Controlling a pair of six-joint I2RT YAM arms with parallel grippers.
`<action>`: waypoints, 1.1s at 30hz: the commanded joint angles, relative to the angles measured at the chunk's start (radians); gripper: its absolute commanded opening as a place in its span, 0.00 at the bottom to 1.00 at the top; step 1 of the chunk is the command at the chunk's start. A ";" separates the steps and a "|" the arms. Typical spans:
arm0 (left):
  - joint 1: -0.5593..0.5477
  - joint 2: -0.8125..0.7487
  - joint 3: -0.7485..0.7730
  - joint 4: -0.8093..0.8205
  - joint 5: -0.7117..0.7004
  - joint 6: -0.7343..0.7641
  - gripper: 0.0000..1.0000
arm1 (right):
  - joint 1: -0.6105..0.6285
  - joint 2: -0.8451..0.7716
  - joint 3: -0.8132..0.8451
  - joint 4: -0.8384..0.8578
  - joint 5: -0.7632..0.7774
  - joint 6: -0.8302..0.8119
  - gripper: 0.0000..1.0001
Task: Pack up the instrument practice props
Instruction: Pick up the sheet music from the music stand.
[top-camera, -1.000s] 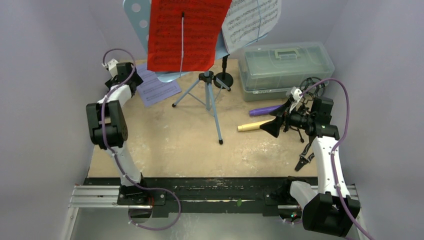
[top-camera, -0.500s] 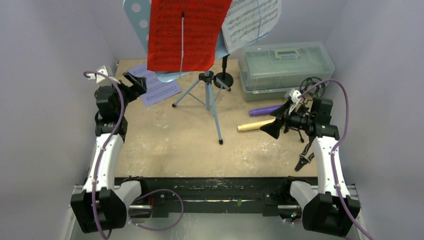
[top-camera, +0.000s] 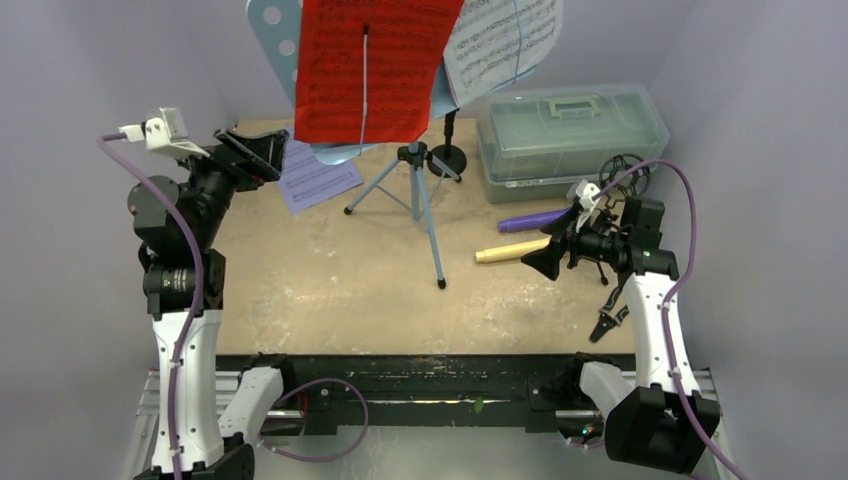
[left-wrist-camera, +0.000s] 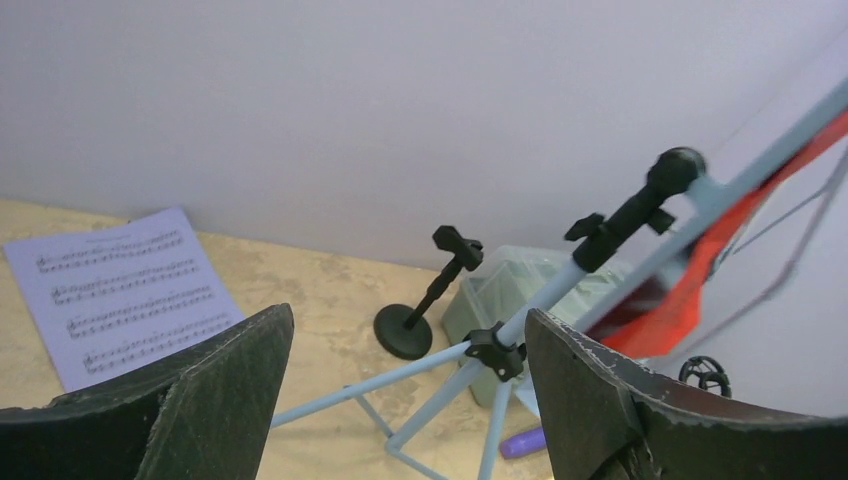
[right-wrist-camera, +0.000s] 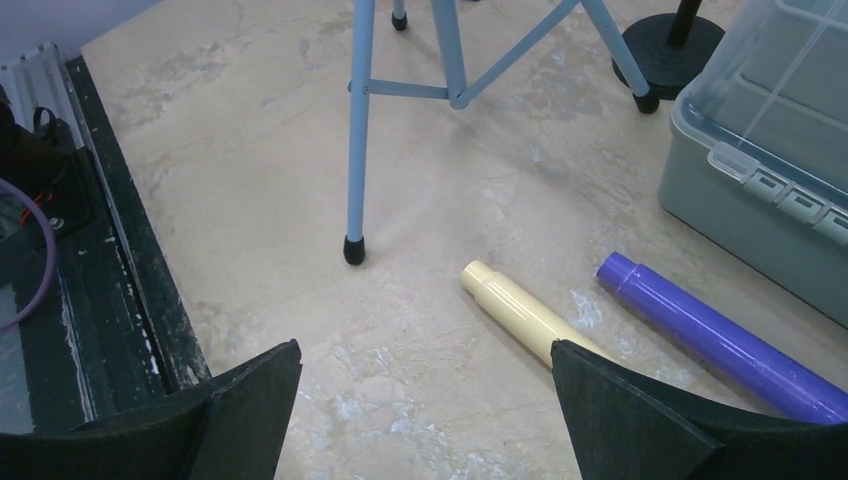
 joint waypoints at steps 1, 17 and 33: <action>-0.006 -0.004 0.117 -0.081 0.044 -0.043 0.85 | -0.003 0.001 0.008 -0.003 0.011 -0.022 0.99; -0.125 0.086 0.213 0.107 0.306 -0.176 0.85 | -0.003 0.013 0.010 -0.010 0.017 -0.026 0.99; -0.132 0.076 0.334 -0.060 0.205 -0.072 0.58 | -0.003 0.021 0.012 -0.015 0.012 -0.031 0.99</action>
